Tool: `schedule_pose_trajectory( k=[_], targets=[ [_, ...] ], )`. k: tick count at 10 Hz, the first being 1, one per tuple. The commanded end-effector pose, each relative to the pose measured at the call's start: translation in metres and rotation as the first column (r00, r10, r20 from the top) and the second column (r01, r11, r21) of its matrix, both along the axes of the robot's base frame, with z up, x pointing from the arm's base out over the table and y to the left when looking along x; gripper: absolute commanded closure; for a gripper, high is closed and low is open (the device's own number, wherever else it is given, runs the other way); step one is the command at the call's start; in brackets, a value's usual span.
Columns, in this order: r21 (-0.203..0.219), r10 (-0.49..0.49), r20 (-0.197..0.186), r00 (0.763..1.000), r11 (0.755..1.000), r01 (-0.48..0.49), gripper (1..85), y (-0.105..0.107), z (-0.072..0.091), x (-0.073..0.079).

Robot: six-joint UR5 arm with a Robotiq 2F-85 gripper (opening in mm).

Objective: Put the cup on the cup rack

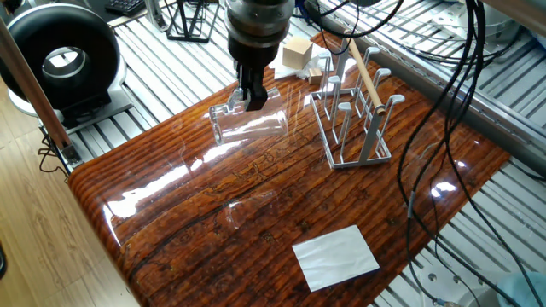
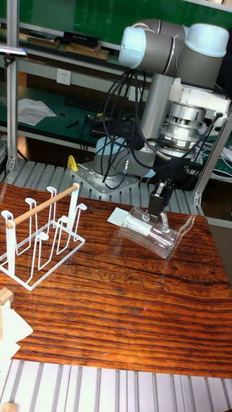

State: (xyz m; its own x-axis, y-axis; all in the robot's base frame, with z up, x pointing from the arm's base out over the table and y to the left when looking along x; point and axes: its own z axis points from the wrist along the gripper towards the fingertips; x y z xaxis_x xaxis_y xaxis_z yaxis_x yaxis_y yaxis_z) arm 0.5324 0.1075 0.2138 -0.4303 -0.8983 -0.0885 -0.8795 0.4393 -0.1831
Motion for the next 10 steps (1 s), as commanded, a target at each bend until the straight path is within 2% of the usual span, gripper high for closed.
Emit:
schedule_pose_trajectory(
  k=[1,2,4,6,8,10],
  targets=[
    [-0.056,0.031,0.009,0.999,0.998,-0.031,84.7,-0.003,0.005,0.014],
    [-0.11,0.066,0.004,0.998,0.992,-0.065,84.7,-0.003,0.007,0.023],
    [-0.155,0.046,-0.013,0.999,0.987,-0.047,84.7,0.009,0.006,0.036],
    [-0.162,0.028,-0.028,0.999,0.986,-0.032,84.7,0.025,-0.001,0.045],
    [-0.181,0.016,-0.015,1.0,0.983,-0.019,84.7,0.021,-0.001,0.048],
    [-0.164,0.015,-0.015,1.0,0.986,-0.017,84.7,0.025,-0.002,0.048]
  ],
)
